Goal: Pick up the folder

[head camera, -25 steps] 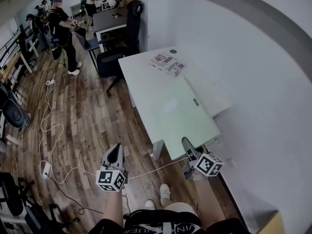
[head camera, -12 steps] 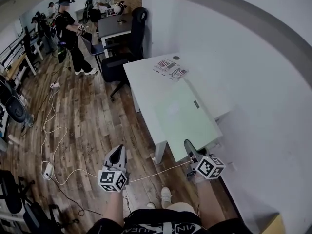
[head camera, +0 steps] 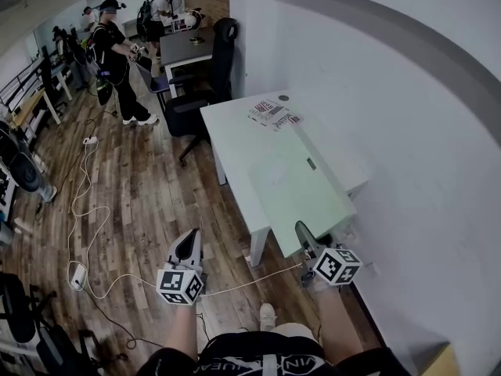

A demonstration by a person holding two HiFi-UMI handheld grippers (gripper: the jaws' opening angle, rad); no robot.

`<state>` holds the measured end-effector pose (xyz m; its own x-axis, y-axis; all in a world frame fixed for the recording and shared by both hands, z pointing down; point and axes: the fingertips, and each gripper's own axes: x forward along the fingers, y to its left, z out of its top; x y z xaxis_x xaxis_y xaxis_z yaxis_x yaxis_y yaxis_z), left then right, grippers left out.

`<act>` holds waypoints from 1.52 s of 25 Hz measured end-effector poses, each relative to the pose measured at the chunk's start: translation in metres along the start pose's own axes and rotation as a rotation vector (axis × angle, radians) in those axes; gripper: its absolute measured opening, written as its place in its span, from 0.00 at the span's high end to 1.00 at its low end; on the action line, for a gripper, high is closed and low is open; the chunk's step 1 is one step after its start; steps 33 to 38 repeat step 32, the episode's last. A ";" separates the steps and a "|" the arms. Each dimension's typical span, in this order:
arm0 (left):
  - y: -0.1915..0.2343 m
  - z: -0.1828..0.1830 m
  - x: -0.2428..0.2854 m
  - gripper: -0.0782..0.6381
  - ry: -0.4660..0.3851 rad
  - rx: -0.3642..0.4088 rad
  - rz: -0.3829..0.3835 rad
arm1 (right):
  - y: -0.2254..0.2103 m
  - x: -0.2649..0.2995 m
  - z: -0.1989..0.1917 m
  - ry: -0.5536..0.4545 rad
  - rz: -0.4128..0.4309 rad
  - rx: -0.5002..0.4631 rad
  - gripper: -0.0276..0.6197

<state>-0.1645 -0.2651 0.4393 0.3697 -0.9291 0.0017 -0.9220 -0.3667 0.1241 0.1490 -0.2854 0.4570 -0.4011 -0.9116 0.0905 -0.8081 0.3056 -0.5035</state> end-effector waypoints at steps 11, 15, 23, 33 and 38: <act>0.001 0.008 -0.003 0.87 -0.026 -0.006 0.012 | 0.004 -0.003 0.011 -0.007 -0.016 -0.100 0.50; -0.002 0.006 -0.003 0.87 -0.024 -0.010 0.015 | 0.003 -0.005 0.013 -0.007 -0.028 -0.135 0.50; -0.006 0.004 -0.003 0.87 -0.023 -0.011 0.018 | 0.000 -0.008 0.014 -0.014 -0.042 -0.162 0.50; -0.004 -0.006 0.005 0.87 -0.007 -0.019 0.023 | -0.006 0.000 0.007 0.005 -0.043 -0.175 0.50; -0.004 -0.006 0.005 0.87 -0.007 -0.019 0.023 | -0.006 0.000 0.007 0.005 -0.043 -0.175 0.50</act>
